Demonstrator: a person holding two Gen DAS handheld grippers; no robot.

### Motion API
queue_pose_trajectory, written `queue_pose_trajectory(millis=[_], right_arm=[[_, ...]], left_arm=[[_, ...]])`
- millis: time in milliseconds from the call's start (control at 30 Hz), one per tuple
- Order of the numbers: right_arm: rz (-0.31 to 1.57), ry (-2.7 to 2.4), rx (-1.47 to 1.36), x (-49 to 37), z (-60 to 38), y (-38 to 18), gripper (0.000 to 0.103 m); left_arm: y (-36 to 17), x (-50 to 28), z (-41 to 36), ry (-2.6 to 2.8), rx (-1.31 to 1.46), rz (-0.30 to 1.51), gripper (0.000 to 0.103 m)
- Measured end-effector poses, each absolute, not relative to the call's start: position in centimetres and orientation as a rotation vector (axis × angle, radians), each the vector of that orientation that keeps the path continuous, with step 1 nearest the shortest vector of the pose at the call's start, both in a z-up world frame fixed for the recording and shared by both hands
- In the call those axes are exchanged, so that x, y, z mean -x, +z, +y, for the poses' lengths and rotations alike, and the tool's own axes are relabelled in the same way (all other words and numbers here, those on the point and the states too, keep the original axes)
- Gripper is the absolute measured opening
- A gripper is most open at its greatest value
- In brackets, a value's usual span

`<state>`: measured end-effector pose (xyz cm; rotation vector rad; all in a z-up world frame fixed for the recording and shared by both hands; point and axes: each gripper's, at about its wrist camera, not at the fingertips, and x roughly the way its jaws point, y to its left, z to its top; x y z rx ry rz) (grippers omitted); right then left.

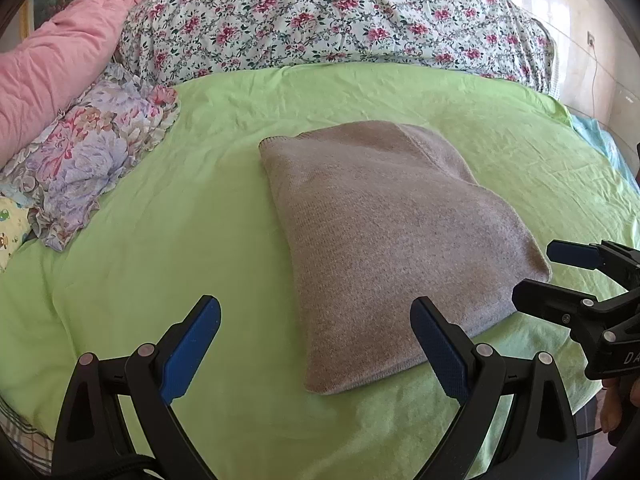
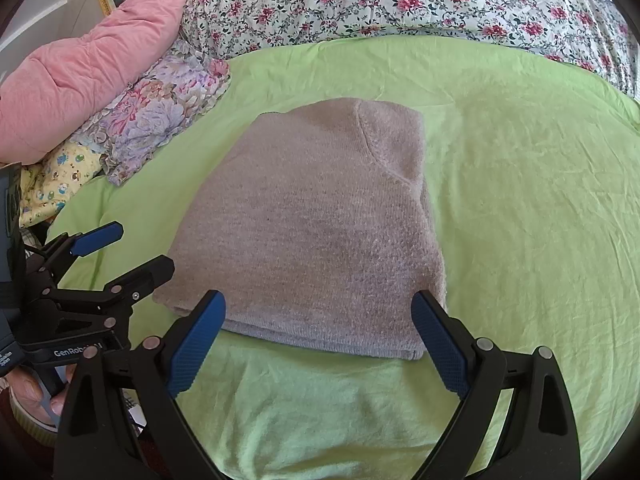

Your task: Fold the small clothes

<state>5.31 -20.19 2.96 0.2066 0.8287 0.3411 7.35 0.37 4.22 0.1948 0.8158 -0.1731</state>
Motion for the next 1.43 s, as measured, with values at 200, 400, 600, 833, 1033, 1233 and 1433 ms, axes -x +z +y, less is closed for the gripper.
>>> queue_pose_trajectory(millis=[200, 400, 600, 833, 1033, 1233, 1433], right_arm=[[0.823, 0.341, -0.205, -5.5, -20.4, 3.5, 0.094], [0.826, 0.329, -0.194, -5.8, -20.6, 3.8, 0.094], [0.835, 0.313, -0.195, -6.5, -21.1, 3.9, 0.094], [0.842, 0.312, -0.191, -7.1, -21.3, 4.0, 0.094], [0.849, 0.314, -0.194, -7.5, -21.5, 4.0, 0.094], [0.850, 0.318, -0.204, -8.1, -21.7, 4.0, 0.094], [0.866, 0.327, -0.226, -8.9, -21.8, 3.3, 0.094]], left_arm=[[4.4, -7.7, 0.6, -0.197, -0.167, 0.824, 0.096], [4.7, -8.5, 0.8, -0.207, -0.142, 0.837, 0.096], [4.7, -8.9, 0.8, -0.208, -0.130, 0.846, 0.096], [5.0, -9.5, 0.8, -0.202, -0.119, 0.850, 0.096], [5.1, -9.6, 0.7, -0.193, -0.115, 0.852, 0.096], [5.2, -10.3, 1.2, -0.179, -0.089, 0.879, 0.096], [5.2, -10.8, 1.4, -0.156, -0.084, 0.881, 0.096]])
